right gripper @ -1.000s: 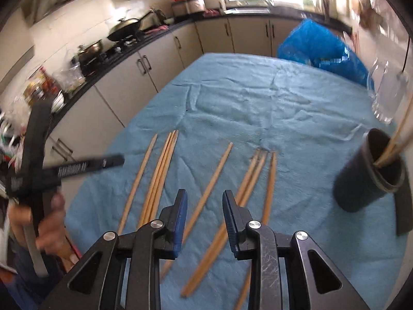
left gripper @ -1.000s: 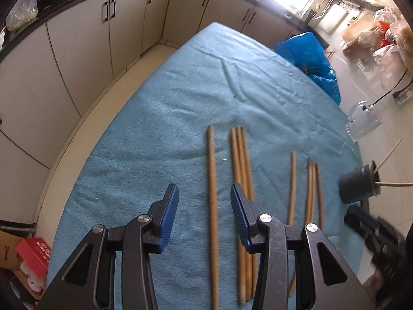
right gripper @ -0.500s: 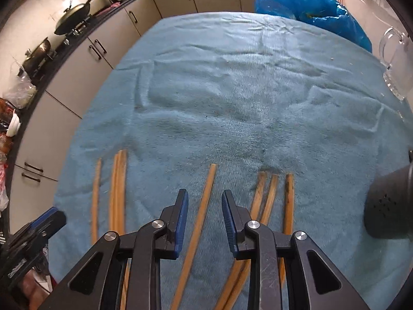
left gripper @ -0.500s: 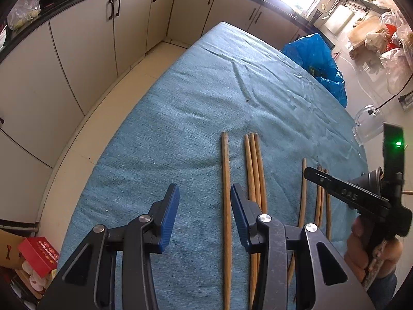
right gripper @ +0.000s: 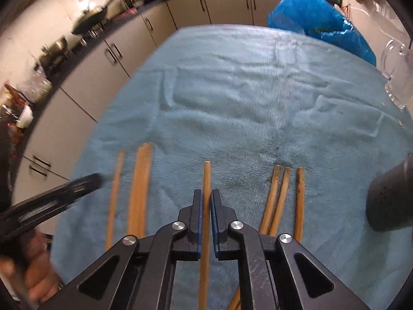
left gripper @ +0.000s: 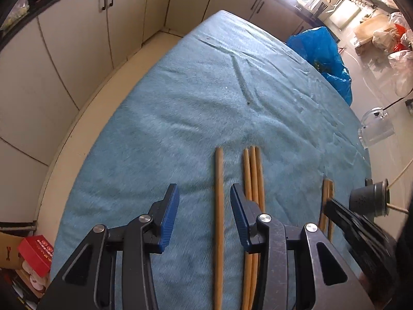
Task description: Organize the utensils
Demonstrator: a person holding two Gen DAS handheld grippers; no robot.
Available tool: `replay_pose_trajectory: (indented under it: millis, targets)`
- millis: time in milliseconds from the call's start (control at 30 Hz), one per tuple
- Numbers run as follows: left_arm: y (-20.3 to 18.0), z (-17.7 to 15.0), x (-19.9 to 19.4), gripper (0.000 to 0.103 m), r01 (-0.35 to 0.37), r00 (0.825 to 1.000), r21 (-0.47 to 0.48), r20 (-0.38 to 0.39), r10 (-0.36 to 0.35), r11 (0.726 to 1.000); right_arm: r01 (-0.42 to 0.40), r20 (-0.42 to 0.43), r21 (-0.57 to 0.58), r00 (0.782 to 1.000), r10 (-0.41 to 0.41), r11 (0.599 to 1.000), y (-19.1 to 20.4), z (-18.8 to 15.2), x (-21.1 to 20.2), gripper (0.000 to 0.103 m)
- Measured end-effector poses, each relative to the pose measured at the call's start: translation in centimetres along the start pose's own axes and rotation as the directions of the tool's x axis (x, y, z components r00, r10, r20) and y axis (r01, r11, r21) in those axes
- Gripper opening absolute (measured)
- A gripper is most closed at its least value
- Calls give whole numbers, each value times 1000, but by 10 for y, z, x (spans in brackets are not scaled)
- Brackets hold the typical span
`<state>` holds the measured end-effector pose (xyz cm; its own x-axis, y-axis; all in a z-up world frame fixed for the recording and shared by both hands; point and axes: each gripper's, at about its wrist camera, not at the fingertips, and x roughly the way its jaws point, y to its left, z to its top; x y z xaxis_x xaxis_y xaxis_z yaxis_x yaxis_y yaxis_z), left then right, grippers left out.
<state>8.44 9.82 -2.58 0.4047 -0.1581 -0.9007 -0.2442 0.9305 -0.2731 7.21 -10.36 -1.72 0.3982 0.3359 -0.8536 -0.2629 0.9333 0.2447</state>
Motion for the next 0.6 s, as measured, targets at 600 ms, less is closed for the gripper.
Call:
replay_pose_trajectory:
  millis: [600]
  targets:
    - [-32,-10,-18,6,-6,992,96,122,-6,995,-95,259,-27,961,98,995,-6,-28,-107,6]
